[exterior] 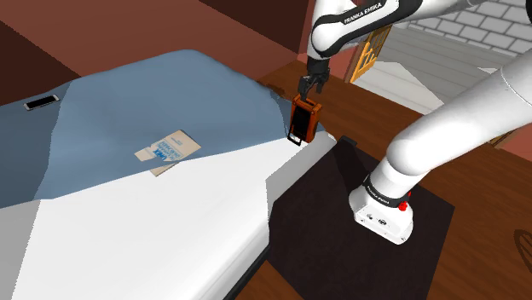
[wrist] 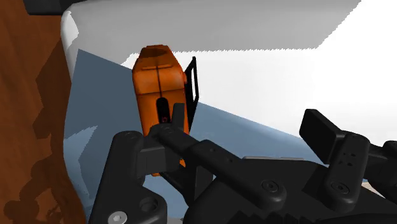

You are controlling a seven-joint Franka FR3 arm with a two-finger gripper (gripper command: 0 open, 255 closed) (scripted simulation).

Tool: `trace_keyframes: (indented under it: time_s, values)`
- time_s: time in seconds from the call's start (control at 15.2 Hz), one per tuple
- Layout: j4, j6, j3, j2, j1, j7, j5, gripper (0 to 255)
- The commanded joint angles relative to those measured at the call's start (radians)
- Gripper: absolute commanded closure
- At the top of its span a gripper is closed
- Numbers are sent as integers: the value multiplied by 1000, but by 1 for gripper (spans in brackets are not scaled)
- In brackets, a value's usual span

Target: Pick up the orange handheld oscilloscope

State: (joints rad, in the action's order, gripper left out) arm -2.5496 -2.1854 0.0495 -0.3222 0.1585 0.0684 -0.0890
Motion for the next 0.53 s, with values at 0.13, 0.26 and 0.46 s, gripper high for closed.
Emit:
trace_keyframes:
  time_s: [0.13,0.26,0.46]
  values:
    - [33,-145,24,138,34,-1,-45,0]
    - [60,-205,35,207,49,-5,-65,0]
    - [100,-272,49,290,65,-11,-88,0]
